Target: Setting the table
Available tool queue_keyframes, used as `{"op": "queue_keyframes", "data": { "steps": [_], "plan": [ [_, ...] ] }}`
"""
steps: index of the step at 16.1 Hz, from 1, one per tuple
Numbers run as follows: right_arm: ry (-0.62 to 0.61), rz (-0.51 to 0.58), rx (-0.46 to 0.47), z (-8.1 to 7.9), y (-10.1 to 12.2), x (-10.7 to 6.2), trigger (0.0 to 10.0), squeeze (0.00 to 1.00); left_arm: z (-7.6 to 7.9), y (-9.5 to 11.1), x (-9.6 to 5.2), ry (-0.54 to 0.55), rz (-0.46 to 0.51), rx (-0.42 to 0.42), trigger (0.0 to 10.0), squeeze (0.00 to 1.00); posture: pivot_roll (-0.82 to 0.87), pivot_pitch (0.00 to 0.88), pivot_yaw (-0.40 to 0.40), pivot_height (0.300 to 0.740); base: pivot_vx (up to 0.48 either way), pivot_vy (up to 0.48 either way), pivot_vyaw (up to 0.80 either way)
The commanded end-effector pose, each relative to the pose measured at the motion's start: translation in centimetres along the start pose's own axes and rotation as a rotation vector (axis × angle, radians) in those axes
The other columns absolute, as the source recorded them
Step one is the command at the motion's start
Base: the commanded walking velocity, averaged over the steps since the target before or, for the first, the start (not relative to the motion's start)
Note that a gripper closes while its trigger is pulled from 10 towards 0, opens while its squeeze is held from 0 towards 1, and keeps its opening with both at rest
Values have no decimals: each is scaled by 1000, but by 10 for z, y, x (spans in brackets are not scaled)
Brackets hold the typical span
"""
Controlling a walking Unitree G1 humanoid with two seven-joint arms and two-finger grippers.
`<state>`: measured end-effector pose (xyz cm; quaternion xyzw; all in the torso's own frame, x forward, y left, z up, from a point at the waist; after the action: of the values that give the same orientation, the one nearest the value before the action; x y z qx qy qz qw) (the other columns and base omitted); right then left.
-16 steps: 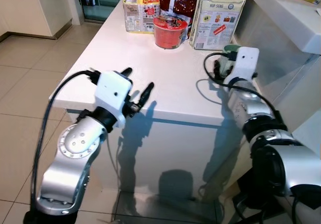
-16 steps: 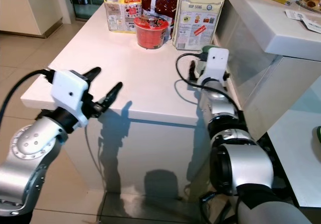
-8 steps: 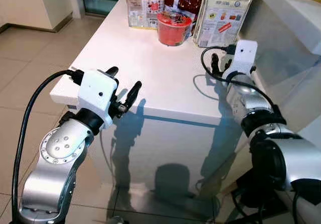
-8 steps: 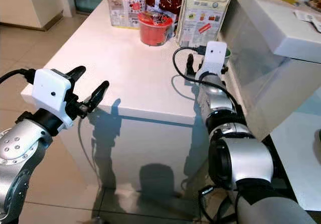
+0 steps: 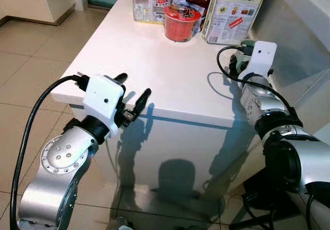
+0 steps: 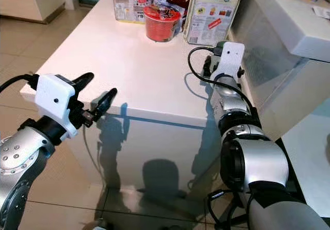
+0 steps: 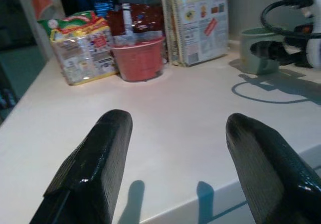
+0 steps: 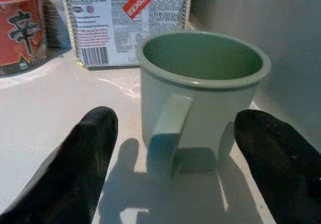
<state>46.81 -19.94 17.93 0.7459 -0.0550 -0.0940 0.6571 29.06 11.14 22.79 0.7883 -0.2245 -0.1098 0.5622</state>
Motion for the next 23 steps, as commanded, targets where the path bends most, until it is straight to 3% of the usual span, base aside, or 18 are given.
{"op": "queue_keyframes", "data": {
  "steps": [1, 2, 8, 23],
  "plan": [
    [-40, -25, 32, 11, -3, 1, 1098, 0, 11, 9, -1, -55, 31, -21, 10000, 0, 130, 106, -119, 740, 0, 0, 0],
    [-40, -27, 38, 12, -3, 1, 0, 0, 14, 12, -2, -70, 40, -30, 10000, 0, 130, 106, -119, 740, 0, 0, 0],
    [-34, -36, 78, 14, -4, 1, 0, 0, 18, 15, -4, -87, 49, -46, 10000, 0, 134, 99, -125, 740, 0, 0, 0],
    [-46, -36, 112, 20, 0, 2, 0, 0, 11, 15, 4, -69, 55, -36, 10000, 0, 132, 61, -121, 740, 0, 0, 0]
  ]
}}
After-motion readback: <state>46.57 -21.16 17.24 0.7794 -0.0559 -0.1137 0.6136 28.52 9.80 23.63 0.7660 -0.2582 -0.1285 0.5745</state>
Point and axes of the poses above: a point about 5 cm out from each wrist's last joint towards the gripper, its own x axis pointing out of the wrist towards the gripper, its own y axis along the axis of the wrist's last joint, z = x × y, the point moved 6 cm from there along x, pointing out of the wrist towards the gripper, and after that the axes turned 4 degrees about x, right-handed, at the moved point
